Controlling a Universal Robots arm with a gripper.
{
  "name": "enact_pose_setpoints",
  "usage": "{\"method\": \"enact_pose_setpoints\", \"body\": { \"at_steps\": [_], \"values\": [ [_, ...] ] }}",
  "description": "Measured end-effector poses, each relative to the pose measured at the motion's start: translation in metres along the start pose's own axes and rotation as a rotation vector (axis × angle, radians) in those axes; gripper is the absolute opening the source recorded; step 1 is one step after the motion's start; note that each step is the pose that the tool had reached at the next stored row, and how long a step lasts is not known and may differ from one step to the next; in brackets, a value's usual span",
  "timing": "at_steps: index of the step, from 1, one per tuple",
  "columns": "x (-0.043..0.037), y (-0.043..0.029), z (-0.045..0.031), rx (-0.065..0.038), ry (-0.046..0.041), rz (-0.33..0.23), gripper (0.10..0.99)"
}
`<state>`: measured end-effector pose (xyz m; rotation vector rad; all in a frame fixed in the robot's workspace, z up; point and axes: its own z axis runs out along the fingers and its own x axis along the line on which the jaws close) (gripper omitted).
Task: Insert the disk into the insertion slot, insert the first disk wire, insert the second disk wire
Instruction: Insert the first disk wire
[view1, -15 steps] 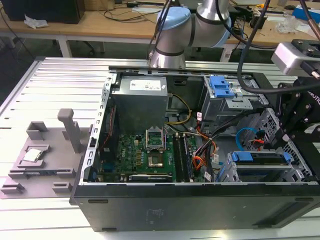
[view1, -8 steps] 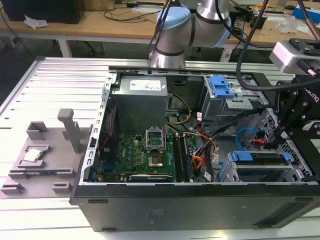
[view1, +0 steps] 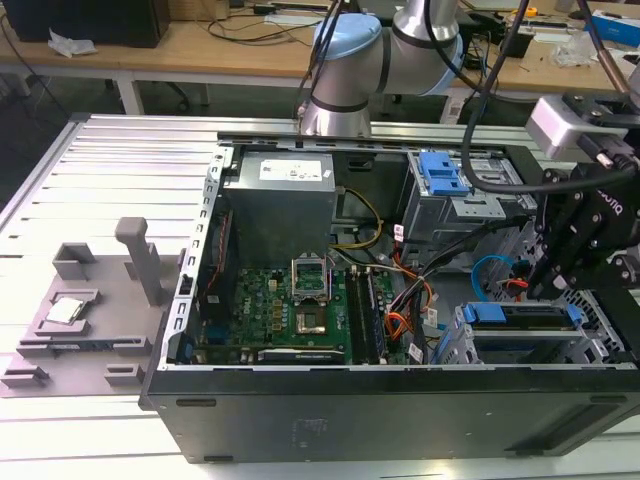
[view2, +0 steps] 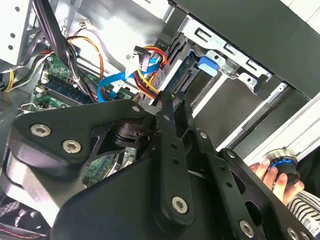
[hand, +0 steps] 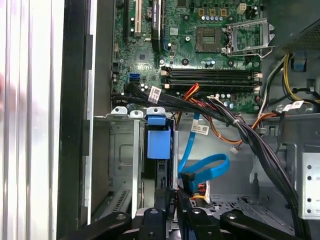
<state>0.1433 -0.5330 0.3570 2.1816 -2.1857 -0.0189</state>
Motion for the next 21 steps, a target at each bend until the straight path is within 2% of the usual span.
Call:
{"method": "enact_pose_setpoints", "body": {
  "at_steps": [4, 6, 7, 8, 11, 14, 16, 17, 21],
  "values": [
    [0.0, -0.0001, 0.0021, 0.0, 0.0089, 0.0, 0.239],
    [0.0, -0.0001, 0.0021, 0.0, 0.0107, 0.001, 0.239],
    [0.0, -0.0001, 0.0022, 0.0, 0.0115, 0.001, 0.224],
    [0.0, -0.0001, 0.0022, 0.0, 0.0125, 0.001, 0.165],
    [0.0, -0.0001, 0.0022, 0.0, 0.0152, 0.001, 0.165],
    [0.0005, -0.0041, 0.0031, -0.001, 0.0155, 0.001, 0.165],
    [0.0012, -0.0102, 0.0066, -0.002, 0.0154, 0.001, 0.165],
    [0.0014, -0.0104, 0.0092, -0.003, 0.015, 0.012, 0.165],
    [0.0014, -0.011, 0.0112, -0.004, 0.0142, 0.035, 0.165]
  ]
}}
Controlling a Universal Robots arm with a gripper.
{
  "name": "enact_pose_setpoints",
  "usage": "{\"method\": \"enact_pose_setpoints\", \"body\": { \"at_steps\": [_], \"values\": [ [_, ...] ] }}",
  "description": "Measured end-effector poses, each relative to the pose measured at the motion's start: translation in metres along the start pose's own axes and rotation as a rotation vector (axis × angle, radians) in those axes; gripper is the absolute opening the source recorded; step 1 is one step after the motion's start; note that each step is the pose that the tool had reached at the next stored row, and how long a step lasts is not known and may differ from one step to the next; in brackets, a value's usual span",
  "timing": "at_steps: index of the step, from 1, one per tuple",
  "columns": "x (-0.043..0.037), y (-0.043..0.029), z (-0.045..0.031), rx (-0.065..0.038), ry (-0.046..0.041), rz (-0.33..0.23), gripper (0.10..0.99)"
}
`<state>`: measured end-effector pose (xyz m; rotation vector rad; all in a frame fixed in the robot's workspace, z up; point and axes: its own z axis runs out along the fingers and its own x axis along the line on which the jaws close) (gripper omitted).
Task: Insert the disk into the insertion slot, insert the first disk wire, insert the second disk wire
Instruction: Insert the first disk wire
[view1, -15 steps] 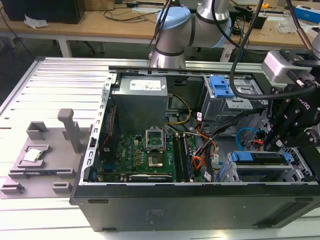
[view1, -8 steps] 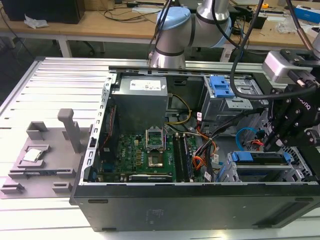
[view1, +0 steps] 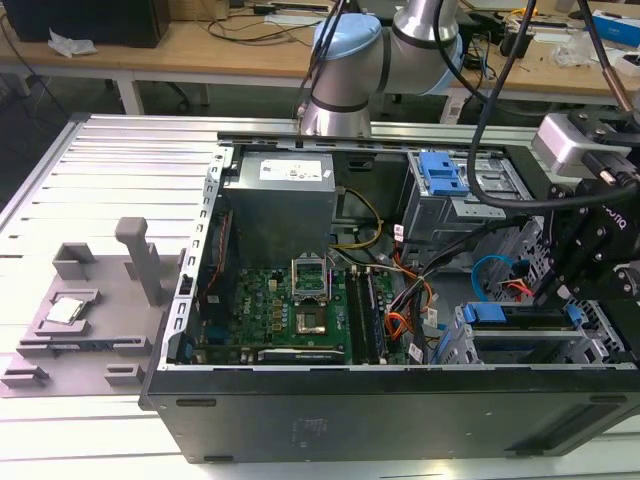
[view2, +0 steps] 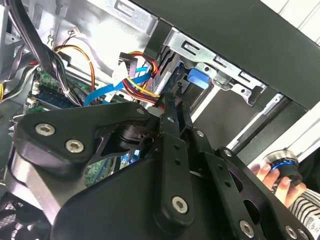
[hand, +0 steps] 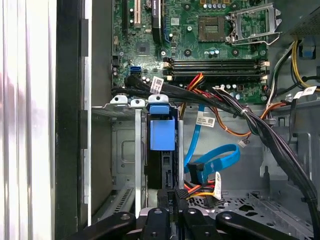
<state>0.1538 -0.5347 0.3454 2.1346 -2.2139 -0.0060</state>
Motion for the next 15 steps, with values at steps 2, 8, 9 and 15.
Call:
{"method": "enact_pose_setpoints", "body": {
  "at_steps": [2, 8, 9, 15],
  "values": [
    [-0.0001, -0.0009, 0.0016, 0.0, -0.0006, 0.006, 0.165],
    [-0.0003, -0.0023, 0.005, -0.001, -0.0003, 0.008, 0.165],
    [-0.0003, -0.0025, 0.0054, -0.001, -0.0002, 0.008, 0.165],
    [-0.0005, -0.0043, 0.0089, -0.001, 0.0002, 0.009, 0.165]
  ]
}}
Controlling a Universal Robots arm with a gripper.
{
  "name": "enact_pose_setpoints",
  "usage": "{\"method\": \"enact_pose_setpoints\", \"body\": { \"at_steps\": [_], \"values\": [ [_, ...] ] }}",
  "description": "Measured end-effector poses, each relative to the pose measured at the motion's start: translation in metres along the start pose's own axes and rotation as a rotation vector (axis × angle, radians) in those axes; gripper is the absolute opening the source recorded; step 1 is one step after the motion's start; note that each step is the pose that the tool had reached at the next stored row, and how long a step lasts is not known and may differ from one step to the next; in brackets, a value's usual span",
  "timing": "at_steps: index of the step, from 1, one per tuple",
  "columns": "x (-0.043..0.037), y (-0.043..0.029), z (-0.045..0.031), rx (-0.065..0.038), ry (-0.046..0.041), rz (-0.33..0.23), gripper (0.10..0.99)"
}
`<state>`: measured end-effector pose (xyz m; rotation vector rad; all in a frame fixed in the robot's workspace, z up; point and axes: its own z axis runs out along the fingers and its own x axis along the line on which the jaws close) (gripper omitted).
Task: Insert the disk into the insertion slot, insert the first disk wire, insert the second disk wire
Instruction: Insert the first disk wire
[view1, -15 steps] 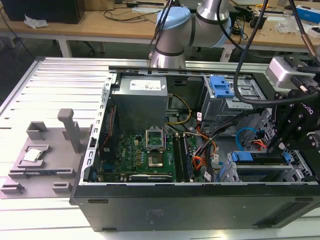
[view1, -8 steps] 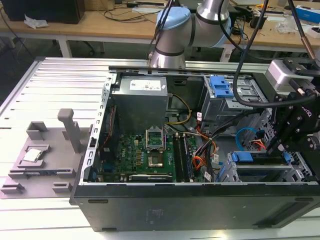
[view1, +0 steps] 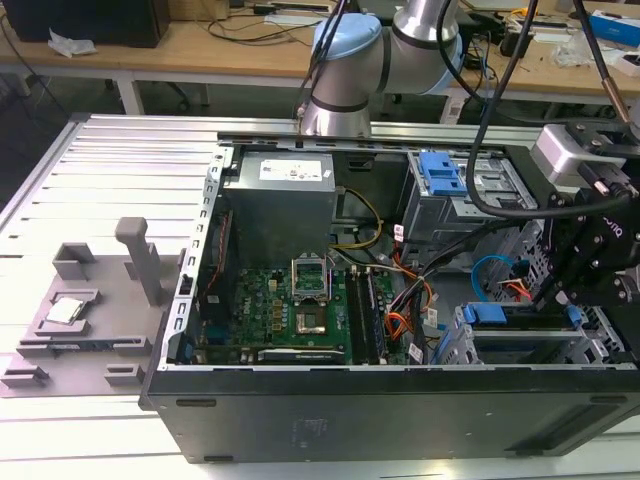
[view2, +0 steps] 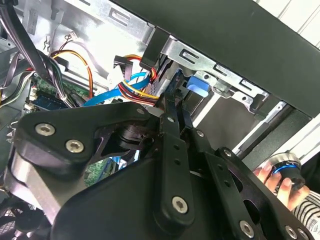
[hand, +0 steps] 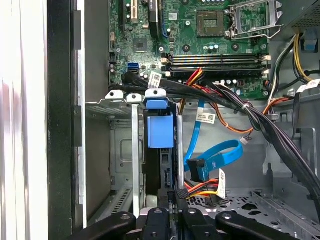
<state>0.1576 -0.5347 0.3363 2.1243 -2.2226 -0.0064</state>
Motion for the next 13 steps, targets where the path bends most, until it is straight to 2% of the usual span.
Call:
{"method": "enact_pose_setpoints", "body": {
  "at_steps": [5, 6, 8, 10, 11, 12, 13],
  "values": [
    [-0.0001, -0.0001, 0.0008, 0.0, -0.0014, 0.0, 0.173],
    [0.0, 0.0, -0.0011, 0.0, 0.0004, 0.0, 0.239],
    [0.0003, 0.0004, -0.008, 0.0, 0.0003, 0.0, 0.239],
    [-0.0004, 0.0011, -0.0203, 0.0, 0.0004, 0.0, 0.239],
    [-0.0012, 0.0014, -0.0246, 0.0, 0.0005, 0.0, 0.22],
    [-0.0016, 0.0016, -0.0277, 0.001, 0.0003, 0.0, 0.157],
    [-0.0017, 0.0017, -0.0311, 0.001, 0.0003, 0.0, 0.157]
  ]
}}
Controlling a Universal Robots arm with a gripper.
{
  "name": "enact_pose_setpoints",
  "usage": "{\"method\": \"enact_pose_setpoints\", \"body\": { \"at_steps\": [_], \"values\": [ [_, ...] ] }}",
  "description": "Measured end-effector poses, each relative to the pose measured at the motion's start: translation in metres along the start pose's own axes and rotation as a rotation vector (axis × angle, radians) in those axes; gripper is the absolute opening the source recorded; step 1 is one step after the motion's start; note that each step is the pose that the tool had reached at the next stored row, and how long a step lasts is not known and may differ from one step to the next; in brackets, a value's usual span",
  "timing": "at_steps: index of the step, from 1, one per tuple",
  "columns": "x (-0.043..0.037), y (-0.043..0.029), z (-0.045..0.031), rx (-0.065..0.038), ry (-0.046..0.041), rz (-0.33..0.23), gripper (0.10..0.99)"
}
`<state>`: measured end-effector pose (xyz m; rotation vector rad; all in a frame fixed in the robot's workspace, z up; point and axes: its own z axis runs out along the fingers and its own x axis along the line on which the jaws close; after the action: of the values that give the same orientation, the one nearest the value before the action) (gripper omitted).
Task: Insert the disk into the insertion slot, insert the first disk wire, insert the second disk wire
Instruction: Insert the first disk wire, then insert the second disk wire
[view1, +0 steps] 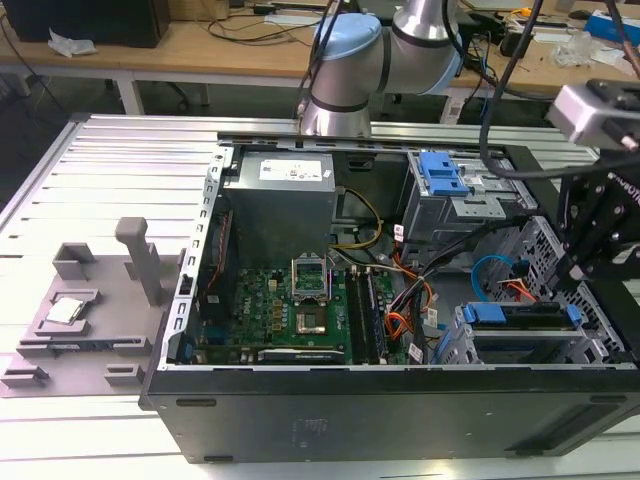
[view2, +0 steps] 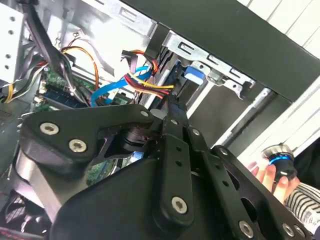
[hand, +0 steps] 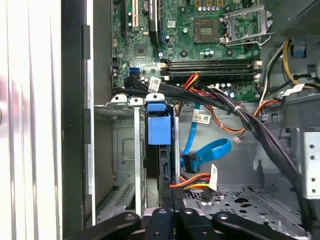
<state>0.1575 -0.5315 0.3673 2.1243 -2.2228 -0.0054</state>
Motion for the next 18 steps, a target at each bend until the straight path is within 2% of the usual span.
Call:
{"method": "enact_pose_setpoints", "body": {
  "at_steps": [1, 2, 6, 18],
  "values": [
    [0.0001, 0.0003, -0.0064, 0.0, 0.0002, 0.0, 0.106],
    [0.0002, 0.0005, -0.0099, 0.0, 0.0, 0.0, 0.106],
    [0.0006, 0.0008, -0.0173, 0.0, 0.0, 0.0, 0.106],
    [0.0006, 0.0008, -0.0178, 0.0, 0.0001, 0.0, 0.106]
  ]
}}
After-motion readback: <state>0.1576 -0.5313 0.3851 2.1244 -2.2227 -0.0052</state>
